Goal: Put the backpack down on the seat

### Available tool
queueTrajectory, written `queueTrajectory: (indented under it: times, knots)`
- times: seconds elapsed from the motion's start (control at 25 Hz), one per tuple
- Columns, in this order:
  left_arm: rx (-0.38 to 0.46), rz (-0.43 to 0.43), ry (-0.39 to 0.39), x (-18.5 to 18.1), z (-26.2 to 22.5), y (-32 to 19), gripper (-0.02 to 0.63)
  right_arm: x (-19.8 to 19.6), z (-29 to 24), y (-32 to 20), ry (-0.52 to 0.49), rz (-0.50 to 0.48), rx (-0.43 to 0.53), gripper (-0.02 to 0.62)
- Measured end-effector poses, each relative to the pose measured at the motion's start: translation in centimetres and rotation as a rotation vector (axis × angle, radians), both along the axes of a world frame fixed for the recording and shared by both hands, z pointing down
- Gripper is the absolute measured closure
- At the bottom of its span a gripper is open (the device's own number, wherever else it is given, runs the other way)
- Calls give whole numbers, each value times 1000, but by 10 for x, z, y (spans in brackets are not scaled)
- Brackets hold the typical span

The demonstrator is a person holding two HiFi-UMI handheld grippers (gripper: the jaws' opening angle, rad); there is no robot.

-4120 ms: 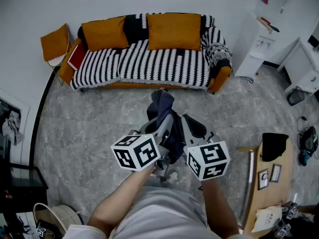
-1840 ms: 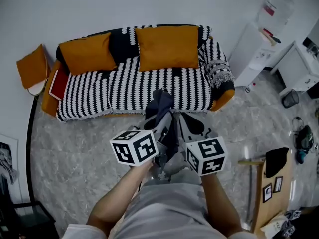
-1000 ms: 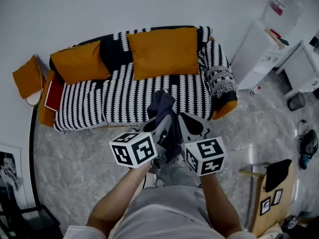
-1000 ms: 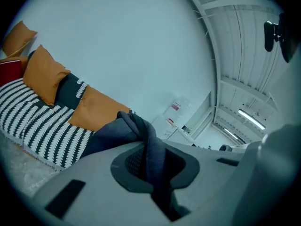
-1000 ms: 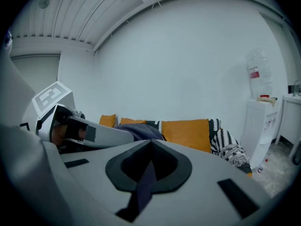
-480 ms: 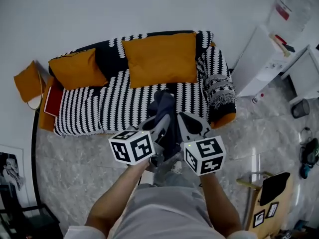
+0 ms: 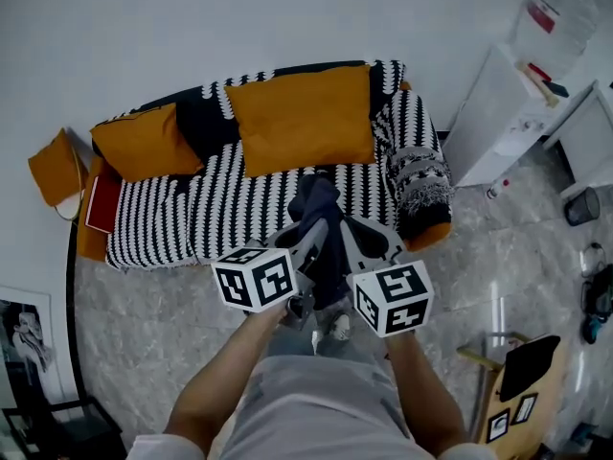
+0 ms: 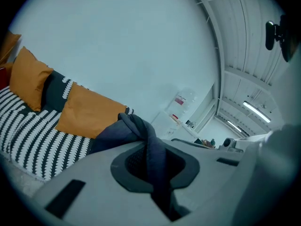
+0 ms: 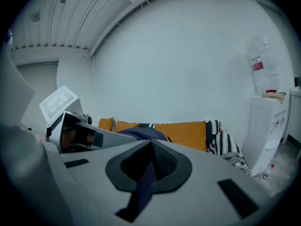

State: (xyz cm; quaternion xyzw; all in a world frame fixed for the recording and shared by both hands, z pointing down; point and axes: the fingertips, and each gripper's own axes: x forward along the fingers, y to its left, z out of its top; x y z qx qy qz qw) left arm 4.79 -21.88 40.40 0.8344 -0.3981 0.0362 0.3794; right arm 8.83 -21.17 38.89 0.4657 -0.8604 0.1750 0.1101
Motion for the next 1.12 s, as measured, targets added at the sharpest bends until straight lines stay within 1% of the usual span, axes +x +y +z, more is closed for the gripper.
queueTrajectory:
  times: [0.32,0.52,0.88,1.12]
  knots:
    - [-25,61,-17,4,19,-30,580,10,9,-32,2,50,-10,594]
    - [-36,108,-31,0,32,-62,580,5,21,-63,3,80,-32,594]
    - [-43,237,-60,-11,56,-135,580,-18,40,-141,15,125,-64,594]
    - [-36,353,-68,-17,71,-182,580,-30,52,-189,29,150,-87,594]
